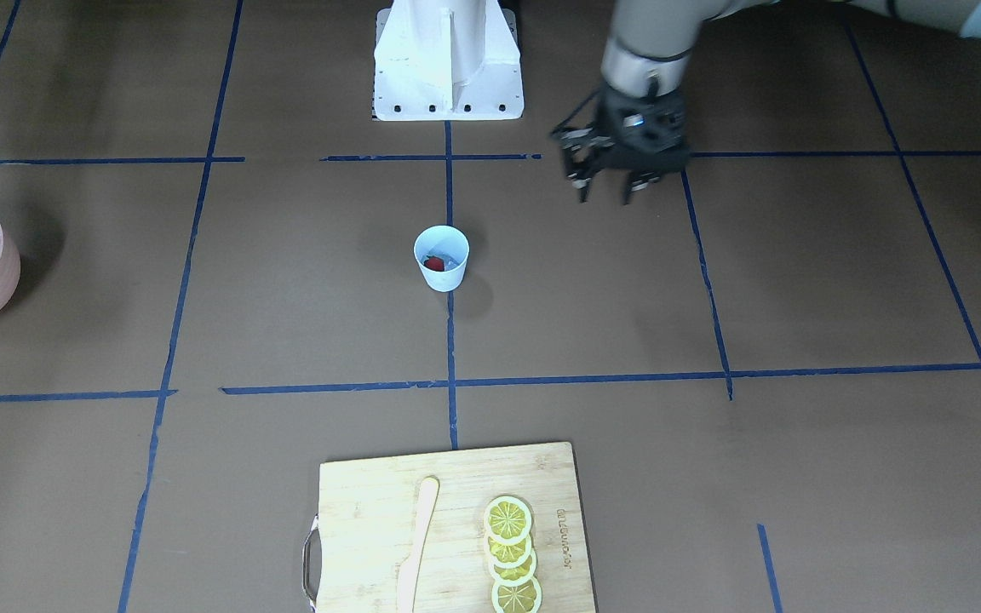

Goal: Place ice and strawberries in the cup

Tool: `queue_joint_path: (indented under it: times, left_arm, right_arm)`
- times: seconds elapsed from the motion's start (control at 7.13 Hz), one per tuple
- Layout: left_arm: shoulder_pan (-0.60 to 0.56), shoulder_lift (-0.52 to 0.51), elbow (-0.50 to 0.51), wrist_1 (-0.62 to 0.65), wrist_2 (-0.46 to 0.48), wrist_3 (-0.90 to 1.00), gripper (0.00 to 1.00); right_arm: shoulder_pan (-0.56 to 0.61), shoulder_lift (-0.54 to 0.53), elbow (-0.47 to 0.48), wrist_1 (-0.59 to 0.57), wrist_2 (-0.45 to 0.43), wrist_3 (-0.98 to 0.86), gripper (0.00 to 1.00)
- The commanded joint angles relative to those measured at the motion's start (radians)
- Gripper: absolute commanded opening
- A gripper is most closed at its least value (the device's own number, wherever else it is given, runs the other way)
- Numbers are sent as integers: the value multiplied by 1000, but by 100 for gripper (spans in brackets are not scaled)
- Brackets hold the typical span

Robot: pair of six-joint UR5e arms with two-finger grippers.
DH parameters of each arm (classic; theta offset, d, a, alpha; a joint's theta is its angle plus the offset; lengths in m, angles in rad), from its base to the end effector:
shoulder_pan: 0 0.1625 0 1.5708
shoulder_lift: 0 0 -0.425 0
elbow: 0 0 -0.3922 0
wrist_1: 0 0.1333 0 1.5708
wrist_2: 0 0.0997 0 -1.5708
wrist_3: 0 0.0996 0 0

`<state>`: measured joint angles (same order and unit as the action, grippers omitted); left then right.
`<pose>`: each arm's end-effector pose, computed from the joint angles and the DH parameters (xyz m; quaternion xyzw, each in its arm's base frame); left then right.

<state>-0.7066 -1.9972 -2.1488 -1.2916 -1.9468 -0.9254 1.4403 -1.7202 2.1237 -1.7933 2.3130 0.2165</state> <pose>0.3344 -0.4127 0.2217 0.0817 0.3812 0.0382 0.9201 0.0122 -0.4138 0.4830 0.0206 -0.3703 0.0072 0.9287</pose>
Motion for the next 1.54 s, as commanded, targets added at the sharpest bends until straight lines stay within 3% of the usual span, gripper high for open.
queue_joint_path:
  times: [0.0, 0.14, 0.28, 0.42, 0.56, 0.7, 0.84, 0.98, 1.12, 1.4]
  left_arm:
    - [-318, 296, -137, 58, -259, 492, 65]
    - [-511, 387, -114, 73, -320, 774, 67]
    - [-671, 417, -38, 143, -322, 1062, 67]
    - [-817, 405, 101, 205, -319, 1341, 67]
    - [-934, 373, 326, 202, -325, 1520, 75]
    - [-1003, 330, 503, 202, -345, 1565, 75]
    - [-1004, 325, 602, 195, -418, 1565, 75]
    - [-1004, 331, 592, 202, -443, 1536, 75]
    - [-998, 331, 584, 195, -440, 1383, 75]
    - [-981, 397, 578, 35, -434, 1283, 75]
  right_arm:
    - [49, 2, -74, 2, 0, -142, 100]
    - [70, 2, -120, 6, 0, -204, 100]
    - [103, 1, -145, 2, 0, -236, 100]
    - [124, -6, -146, -3, 0, -252, 100]
    - [132, -10, -163, -1, 0, -291, 100]
    - [158, -21, -204, -1, 0, -359, 100]
    - [201, -22, -244, -3, 0, -440, 100]
    - [204, -32, -266, 0, -1, -447, 100]
    - [204, -44, -278, 2, 0, -454, 100]
    - [204, -56, -301, 9, 2, -453, 100]
